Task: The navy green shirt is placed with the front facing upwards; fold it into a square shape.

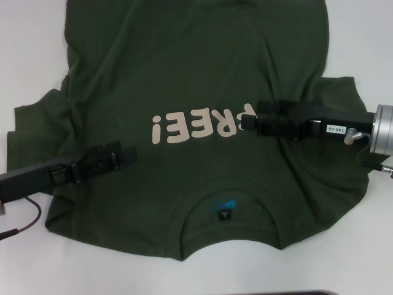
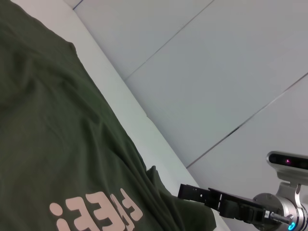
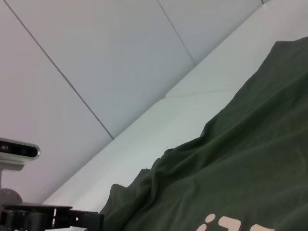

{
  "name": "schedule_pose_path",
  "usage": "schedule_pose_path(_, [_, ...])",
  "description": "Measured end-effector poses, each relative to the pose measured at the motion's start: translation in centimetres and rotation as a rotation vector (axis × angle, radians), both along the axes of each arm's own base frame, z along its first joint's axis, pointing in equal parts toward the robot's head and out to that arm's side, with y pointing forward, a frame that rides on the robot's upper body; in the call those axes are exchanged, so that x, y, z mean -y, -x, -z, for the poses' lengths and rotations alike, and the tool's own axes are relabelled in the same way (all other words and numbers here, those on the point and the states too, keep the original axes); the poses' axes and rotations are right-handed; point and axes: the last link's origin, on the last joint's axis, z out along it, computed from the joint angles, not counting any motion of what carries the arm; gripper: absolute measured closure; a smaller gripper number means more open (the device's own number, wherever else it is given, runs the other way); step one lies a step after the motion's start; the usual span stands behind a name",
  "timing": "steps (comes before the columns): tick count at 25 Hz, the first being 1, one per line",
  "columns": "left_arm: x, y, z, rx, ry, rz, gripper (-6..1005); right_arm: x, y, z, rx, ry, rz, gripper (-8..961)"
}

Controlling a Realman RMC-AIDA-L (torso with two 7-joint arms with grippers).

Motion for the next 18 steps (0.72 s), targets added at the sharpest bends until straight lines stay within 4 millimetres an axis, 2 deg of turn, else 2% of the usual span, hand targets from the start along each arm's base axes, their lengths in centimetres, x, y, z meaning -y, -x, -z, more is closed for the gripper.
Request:
schedule_pose_path(12, [-0.29,-0.01,0.01,0.01,-0.04,-0.016,71,-0.24,-0.23,-0.12,0.009,-0.014,0.012,56])
schedule_pose_path(18, [-0.63,0.52,-0.8,0.026,-0.102,-0.059,75,-0.34,-0.32,-0.14,0.013,-0.021,0.018,57])
